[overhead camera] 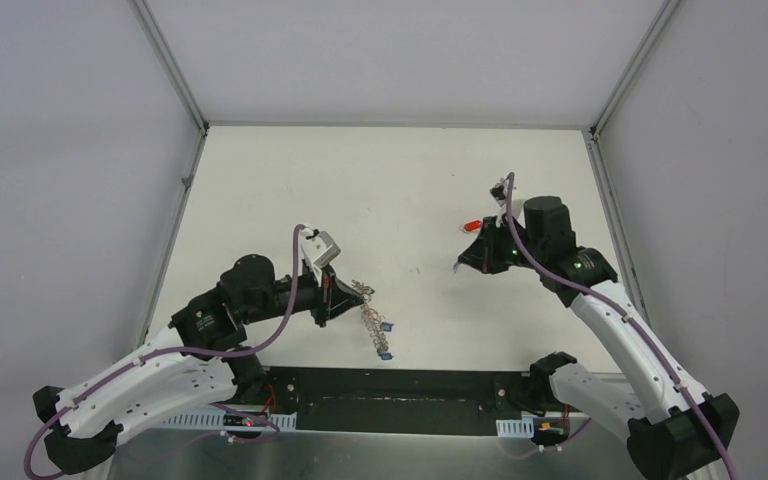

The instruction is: Put the keys on the keyring

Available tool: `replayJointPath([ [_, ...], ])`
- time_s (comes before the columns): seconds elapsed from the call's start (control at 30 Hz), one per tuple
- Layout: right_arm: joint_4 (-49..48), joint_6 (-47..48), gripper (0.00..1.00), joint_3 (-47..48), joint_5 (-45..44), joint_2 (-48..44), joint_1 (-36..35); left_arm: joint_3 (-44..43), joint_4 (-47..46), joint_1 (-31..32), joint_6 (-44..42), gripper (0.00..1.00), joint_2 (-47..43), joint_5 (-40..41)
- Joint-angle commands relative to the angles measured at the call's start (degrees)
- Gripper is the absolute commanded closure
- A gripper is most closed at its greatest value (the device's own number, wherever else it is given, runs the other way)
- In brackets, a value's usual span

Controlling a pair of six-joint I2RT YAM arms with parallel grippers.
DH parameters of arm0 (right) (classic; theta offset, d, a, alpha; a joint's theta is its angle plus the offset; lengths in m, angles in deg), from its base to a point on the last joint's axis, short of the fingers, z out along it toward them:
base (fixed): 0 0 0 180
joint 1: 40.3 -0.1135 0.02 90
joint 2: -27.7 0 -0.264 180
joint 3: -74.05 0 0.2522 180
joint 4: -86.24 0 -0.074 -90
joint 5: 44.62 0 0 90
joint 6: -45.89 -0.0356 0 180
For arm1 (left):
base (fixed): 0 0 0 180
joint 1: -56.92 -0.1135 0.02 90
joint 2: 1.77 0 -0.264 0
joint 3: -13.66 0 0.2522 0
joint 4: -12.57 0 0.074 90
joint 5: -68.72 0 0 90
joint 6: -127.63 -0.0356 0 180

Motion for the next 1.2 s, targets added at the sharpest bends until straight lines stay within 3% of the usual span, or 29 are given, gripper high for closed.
replayJointPath([
  [0.0, -7.09, -2.77, 1.00, 2.37, 16.92, 3.09, 0.08, -2.53, -4.46, -0.19, -2.79, 1.00, -0.53, -2.70],
  [0.33, -13.63, -5.02, 1.00, 3.24, 27.24, 7.33, -5.59, -1.89, -8.55, -0.17, -7.38, 1.00, -0.31, -8.82],
  [0.7, -15.81, -3.76, 1.00, 8.47, 29.69, 10.91, -17.39, -1.54, -11.67, -0.16, -11.50, 1.00, 0.03, -11.01],
  [1.17, -15.40, 0.71, 1.00, 11.45, 33.35, 12.81, -25.41, -1.56, -11.73, -0.20, -11.15, 1.00, 0.33, -10.75],
])
